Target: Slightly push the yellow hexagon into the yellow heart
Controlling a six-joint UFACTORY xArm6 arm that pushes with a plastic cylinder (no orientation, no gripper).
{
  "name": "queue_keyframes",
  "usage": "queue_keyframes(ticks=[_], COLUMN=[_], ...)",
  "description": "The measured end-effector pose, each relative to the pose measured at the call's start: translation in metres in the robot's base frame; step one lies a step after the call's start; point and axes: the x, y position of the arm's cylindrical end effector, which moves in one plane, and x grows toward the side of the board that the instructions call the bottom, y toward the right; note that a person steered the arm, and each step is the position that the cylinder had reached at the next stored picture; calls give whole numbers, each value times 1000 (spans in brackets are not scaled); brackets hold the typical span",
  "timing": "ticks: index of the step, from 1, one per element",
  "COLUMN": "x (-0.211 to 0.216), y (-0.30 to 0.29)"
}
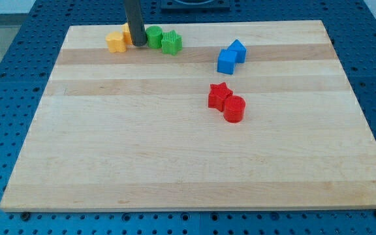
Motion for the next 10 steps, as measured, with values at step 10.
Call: queue_keyframes(ticks=[10], x=[-33], y=[-50])
